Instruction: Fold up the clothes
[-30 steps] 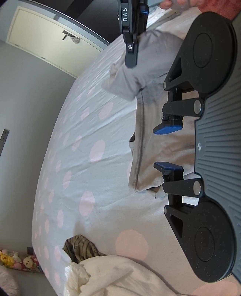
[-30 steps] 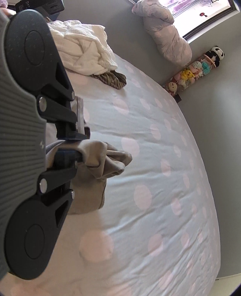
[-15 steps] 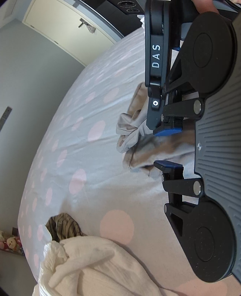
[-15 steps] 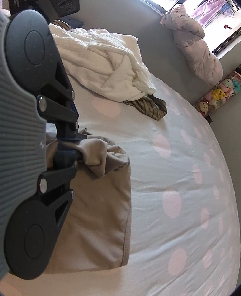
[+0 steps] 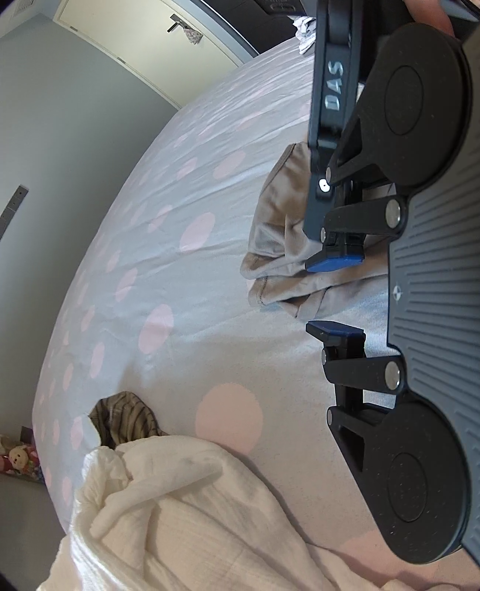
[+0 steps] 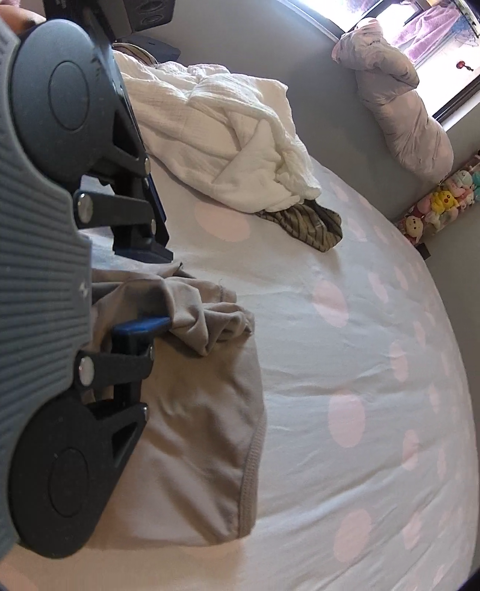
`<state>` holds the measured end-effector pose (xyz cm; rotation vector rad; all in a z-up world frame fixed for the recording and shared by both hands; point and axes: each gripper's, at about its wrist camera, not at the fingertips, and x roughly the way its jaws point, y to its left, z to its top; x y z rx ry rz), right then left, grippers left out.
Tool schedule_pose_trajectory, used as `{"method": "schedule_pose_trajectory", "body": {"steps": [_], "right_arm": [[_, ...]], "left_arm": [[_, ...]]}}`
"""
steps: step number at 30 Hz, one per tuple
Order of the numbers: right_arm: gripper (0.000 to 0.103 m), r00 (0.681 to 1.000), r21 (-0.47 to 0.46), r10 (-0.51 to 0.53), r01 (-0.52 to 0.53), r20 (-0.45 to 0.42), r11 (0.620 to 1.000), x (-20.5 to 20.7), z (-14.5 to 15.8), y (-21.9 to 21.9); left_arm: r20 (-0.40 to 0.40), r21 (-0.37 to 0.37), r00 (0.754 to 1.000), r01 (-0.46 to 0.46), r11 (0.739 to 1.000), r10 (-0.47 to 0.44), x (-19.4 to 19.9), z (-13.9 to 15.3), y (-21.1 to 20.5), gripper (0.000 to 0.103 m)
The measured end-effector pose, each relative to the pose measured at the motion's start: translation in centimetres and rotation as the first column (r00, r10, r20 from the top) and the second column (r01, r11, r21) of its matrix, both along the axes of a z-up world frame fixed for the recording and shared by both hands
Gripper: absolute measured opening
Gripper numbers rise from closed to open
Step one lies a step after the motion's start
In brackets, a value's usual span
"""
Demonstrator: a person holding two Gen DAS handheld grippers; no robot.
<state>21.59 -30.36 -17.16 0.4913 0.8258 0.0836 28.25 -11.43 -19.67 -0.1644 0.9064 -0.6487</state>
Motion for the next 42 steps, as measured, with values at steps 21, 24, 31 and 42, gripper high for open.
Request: {"method": "schedule_pose_trajectory", "body": {"steps": [21, 24, 31, 42], "right_arm": [[0.017, 0.991, -0.023, -0.048, 0.052, 0.125, 0.998, -11.5, -2.6, -5.9], [0.004, 0.987, -0.022, 0.007, -0.003, 0.161, 1.0, -12.3, -1.9, -4.9], [0.003, 0.941, -0.126, 0.246, -0.222, 0.233, 0.967, -15.3, -0.2, 0.4], [0.003, 0.876, -0.231, 0.466, -0.432, 0.123, 0.872, -15.2, -3.7, 6.2]], "left_arm": [[-0.003, 0.093, 0.994, 0.109, 0.99, -0.11, -6.7, 2.0, -2.5, 0.042], [-0.042, 0.075, 0.997, 0.07, 0.995, -0.067, -6.6, 2.2, -1.4, 0.042], [-0.065, 0.071, 0.998, 0.016, 0.997, -0.012, -6.6, 3.2, 0.0, 0.047], [-0.13, 0.069, 0.991, 0.015, 0.998, -0.006, -6.7, 2.1, 0.2, 0.056]]}}
